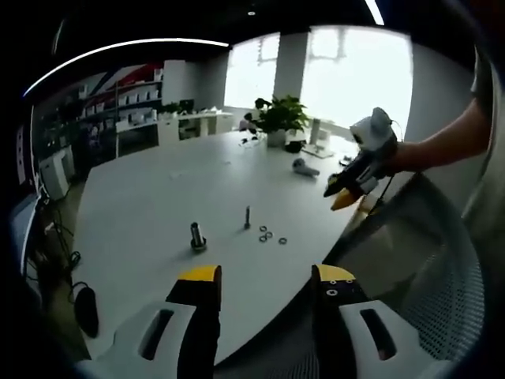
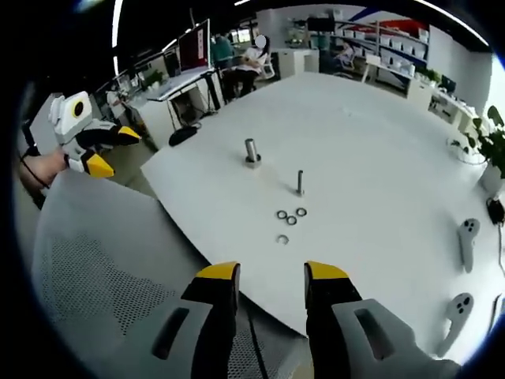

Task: Place the washer onto the threaded stud by aligning its center hole with the stud, sliding it down to the base, and recovering from edge contact or off-axis alignment until the washer reaches the visible bottom stop.

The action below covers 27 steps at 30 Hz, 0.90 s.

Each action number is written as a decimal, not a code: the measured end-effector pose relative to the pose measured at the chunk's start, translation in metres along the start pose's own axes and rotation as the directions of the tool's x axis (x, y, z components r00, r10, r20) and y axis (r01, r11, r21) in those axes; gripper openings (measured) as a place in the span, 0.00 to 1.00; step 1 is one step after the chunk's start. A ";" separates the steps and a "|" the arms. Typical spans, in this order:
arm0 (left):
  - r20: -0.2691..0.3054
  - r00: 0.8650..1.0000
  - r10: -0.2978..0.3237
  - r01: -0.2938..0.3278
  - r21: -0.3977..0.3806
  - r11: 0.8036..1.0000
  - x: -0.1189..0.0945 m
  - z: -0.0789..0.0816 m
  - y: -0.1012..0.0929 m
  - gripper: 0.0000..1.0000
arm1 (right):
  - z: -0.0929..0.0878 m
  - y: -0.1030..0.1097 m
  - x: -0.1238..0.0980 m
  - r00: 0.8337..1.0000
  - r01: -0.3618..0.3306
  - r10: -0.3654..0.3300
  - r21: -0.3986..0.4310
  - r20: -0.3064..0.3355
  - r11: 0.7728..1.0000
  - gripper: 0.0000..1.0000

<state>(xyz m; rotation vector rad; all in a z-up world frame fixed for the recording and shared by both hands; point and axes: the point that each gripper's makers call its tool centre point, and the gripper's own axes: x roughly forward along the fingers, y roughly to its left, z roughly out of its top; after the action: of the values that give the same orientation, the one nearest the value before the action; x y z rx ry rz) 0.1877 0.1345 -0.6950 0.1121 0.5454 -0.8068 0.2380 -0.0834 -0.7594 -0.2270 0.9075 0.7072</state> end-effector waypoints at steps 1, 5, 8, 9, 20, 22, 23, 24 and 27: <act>0.000 1.000 0.000 0.000 -0.005 1.000 0.000 0.000 0.000 0.44 | 0.001 -0.001 0.004 1.000 0.000 0.000 -0.005 -0.006 1.000 0.35; -0.004 1.000 0.009 -0.009 -0.006 1.000 -0.001 -0.001 0.003 0.43 | 0.006 -0.003 0.027 0.999 -0.008 0.006 -0.037 -0.038 0.999 0.35; 0.006 1.000 0.016 -0.015 -0.010 1.000 -0.002 0.000 0.004 0.43 | 0.000 0.000 0.046 0.996 -0.026 0.019 -0.076 -0.091 0.997 0.35; 0.008 1.000 0.021 -0.020 -0.015 1.000 -0.002 0.000 0.006 0.42 | -0.002 0.000 0.053 0.993 -0.033 0.021 -0.107 -0.113 0.994 0.35; -0.019 1.000 0.023 -0.023 -0.016 1.000 0.000 -0.005 0.008 0.42 | -0.020 -0.006 0.094 0.972 -0.086 0.046 -0.166 -0.232 0.982 0.33; -0.020 1.000 0.020 -0.020 -0.016 1.000 0.000 -0.005 0.007 0.42 | -0.021 -0.009 0.100 0.968 -0.088 0.042 -0.178 -0.249 0.980 0.33; -0.019 1.000 0.020 -0.021 -0.017 1.000 0.000 -0.005 0.007 0.42 | -0.022 -0.010 0.102 0.965 -0.091 0.041 -0.185 -0.258 0.979 0.33; -0.020 0.999 0.026 -0.026 -0.020 0.999 -0.001 -0.006 0.008 0.42 | -0.024 -0.013 0.105 0.962 -0.092 0.037 -0.195 -0.269 0.976 0.33; -0.022 0.999 0.030 -0.030 -0.028 0.999 -0.001 -0.006 0.009 0.42 | -0.023 -0.016 0.112 0.959 -0.090 0.036 -0.182 -0.280 0.979 0.34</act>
<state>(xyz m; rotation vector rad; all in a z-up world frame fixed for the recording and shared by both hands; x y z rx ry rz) 0.1913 0.1430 -0.7011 0.1028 0.5743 -0.7691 0.2793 -0.0547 -0.8630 -0.4802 1.1158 0.8383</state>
